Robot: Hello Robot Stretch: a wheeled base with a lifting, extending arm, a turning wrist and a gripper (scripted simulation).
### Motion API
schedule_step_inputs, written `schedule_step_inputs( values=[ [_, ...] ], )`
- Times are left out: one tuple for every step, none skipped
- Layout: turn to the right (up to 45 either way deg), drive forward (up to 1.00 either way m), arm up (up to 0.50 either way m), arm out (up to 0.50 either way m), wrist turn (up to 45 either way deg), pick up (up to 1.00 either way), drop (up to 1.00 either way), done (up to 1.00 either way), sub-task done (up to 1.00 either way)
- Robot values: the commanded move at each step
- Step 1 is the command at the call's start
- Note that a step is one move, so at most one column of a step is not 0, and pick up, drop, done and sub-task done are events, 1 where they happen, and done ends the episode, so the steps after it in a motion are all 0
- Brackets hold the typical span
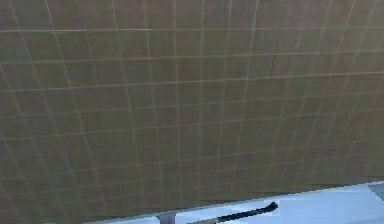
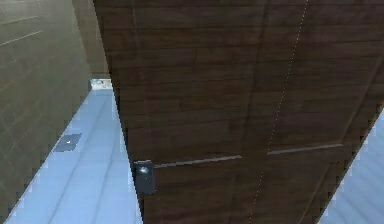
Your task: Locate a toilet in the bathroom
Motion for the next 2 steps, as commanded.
schedule_step_inputs(
  values=[
    [3.0, 0.00, 0.00, 0.00, 0.0, 0.00, 0.00, 0.00, 0.00],
    [0.0, 0.20, 0.00, 0.00, 0.0, 0.00, 0.00, 0.00, 0.00]
  ],
)
